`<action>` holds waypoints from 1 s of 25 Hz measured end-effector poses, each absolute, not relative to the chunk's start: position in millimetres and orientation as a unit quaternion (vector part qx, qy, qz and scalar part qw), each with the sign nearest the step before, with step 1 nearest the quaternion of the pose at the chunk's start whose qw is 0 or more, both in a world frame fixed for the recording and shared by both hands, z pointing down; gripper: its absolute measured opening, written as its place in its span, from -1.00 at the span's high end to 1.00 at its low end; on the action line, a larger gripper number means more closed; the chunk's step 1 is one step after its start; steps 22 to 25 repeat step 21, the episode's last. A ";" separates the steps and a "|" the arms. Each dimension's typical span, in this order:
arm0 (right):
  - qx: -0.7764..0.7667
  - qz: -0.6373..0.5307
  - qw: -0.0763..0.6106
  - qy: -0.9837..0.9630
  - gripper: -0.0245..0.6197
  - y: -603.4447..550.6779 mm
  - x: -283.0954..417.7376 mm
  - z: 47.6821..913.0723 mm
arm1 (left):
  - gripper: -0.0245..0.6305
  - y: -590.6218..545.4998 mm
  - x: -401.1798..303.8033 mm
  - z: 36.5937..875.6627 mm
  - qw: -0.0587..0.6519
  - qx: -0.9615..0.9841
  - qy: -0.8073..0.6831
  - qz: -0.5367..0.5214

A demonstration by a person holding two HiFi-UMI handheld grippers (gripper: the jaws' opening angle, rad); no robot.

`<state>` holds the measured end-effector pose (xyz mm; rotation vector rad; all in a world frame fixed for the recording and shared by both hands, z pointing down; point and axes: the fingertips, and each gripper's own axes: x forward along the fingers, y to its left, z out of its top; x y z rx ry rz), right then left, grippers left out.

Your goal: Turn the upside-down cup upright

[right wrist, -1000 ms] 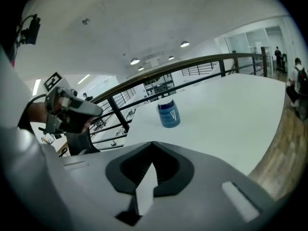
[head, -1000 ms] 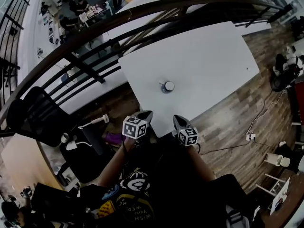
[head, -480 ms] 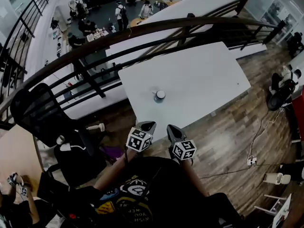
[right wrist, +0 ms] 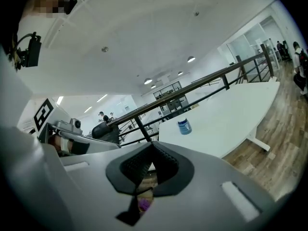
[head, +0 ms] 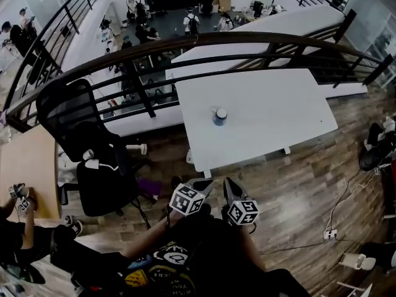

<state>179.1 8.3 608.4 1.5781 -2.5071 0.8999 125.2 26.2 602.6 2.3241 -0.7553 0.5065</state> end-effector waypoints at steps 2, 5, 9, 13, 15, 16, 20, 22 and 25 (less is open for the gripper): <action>0.500 0.280 0.023 -0.819 0.92 17.2 172.1 599.4 | 0.91 28.5 117.9 599.6 0.308 0.881 -0.304 0.192; 0.499 0.262 0.020 -0.826 0.92 22.7 166.7 583.2 | 0.92 22.3 111.6 587.4 0.310 0.882 -0.311 0.171; 0.517 0.256 0.026 -0.816 0.92 31.0 168.1 570.4 | 0.91 22.5 108.5 573.5 0.344 0.882 -0.289 0.140; 0.525 0.249 0.019 -0.814 0.92 32.4 164.0 556.8 | 0.91 16.3 110.5 552.9 0.304 0.902 -0.278 0.132; 0.522 0.244 0.026 -0.817 0.92 32.5 156.7 555.1 | 0.91 14.4 109.9 549.2 0.284 0.907 -0.279 0.136; 0.520 0.241 0.028 -0.819 0.92 31.4 153.7 553.9 | 0.92 13.8 109.1 548.5 0.272 0.910 -0.279 0.143; 0.515 0.233 0.021 -0.825 0.92 21.6 143.1 547.8 | 0.91 9.2 100.5 547.2 0.233 0.917 -0.281 0.161; 0.515 0.233 0.019 -0.825 0.92 19.8 140.4 546.9 | 0.91 8.5 97.5 547.2 0.228 0.917 -0.282 0.164; 0.515 0.233 0.019 -0.825 0.92 19.8 140.4 546.9 | 0.91 8.5 97.5 547.2 0.228 0.917 -0.282 0.164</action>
